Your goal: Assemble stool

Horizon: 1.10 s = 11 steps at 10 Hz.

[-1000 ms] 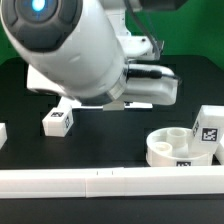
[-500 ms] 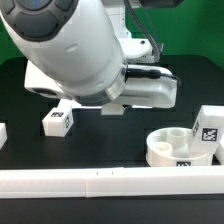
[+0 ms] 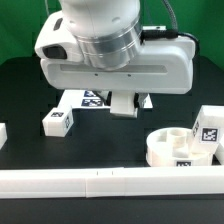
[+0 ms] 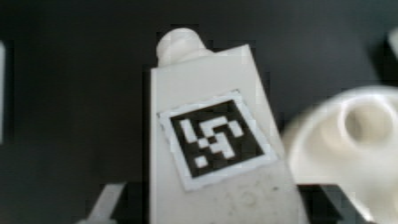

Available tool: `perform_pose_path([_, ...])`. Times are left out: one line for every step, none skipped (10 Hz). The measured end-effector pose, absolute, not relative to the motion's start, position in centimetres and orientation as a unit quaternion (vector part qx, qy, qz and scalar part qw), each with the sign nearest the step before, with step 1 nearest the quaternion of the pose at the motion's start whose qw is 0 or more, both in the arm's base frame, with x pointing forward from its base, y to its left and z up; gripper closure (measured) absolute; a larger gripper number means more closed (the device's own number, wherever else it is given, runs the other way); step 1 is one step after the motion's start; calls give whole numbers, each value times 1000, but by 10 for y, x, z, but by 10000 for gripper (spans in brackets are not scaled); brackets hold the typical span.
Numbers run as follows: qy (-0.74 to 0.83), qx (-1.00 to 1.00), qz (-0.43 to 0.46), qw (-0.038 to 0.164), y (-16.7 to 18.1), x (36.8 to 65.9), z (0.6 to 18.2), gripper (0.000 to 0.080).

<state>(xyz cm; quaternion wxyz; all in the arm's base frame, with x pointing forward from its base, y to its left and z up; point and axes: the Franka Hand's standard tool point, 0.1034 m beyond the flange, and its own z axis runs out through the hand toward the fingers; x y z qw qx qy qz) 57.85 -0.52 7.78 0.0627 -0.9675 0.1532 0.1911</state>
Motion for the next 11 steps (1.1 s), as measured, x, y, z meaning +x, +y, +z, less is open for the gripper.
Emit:
perform_pose_path([156,-972,162,62,-2,578,81,471])
perform_pose_path([159,-974,145,65,1,579,89,471])
perform_pose_path([168,-978,100,68,6,590,97,471])
perform_pose_path([172,-981,58,67,11,594,103,471])
perform_pose_path([173,-983,25,61,10,593,100,471])
perform_pose_path([173,-983,-8,55,9,597,99,471])
perform_pose_path([171,-983,-53,48,10,602,99,471])
perform_pose_path([168,-981,-83,42,11,602,97,471])
perform_pose_path([166,-980,-105,37,12,603,96,471])
perform_pose_path([174,-972,-151,40,13,610,104,471])
perform_pose_path([177,-963,-197,42,17,613,111,471])
